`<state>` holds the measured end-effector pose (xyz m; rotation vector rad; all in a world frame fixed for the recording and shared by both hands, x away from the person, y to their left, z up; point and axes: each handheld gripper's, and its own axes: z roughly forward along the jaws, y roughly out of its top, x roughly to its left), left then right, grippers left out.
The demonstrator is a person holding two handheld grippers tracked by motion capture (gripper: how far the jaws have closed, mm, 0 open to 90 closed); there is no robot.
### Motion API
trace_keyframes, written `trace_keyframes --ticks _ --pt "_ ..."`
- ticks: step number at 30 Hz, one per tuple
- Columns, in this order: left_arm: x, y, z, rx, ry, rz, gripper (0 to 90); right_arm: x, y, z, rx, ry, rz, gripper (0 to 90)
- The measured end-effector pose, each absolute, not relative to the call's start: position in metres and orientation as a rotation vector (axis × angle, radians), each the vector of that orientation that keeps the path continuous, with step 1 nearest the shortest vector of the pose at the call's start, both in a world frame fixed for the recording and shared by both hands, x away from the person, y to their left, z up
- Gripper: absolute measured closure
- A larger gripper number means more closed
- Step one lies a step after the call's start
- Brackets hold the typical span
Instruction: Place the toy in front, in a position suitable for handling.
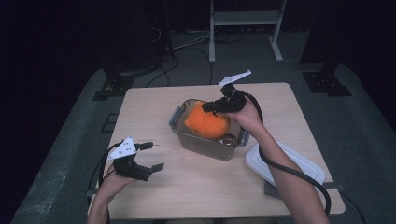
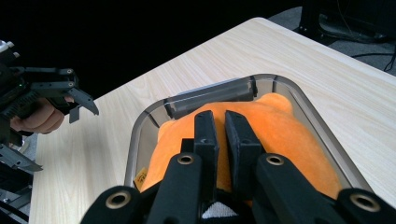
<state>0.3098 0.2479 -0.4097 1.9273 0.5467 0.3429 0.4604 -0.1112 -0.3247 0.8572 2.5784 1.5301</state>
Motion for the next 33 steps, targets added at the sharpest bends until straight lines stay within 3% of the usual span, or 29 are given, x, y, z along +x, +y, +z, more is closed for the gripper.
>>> trace_keyframes --ticks 33 --pt "0.31 0.249 -0.409 1.92 0.538 0.34 8.3 0.465 -0.096 -0.341 0.868 2.659 1.461 82.8"
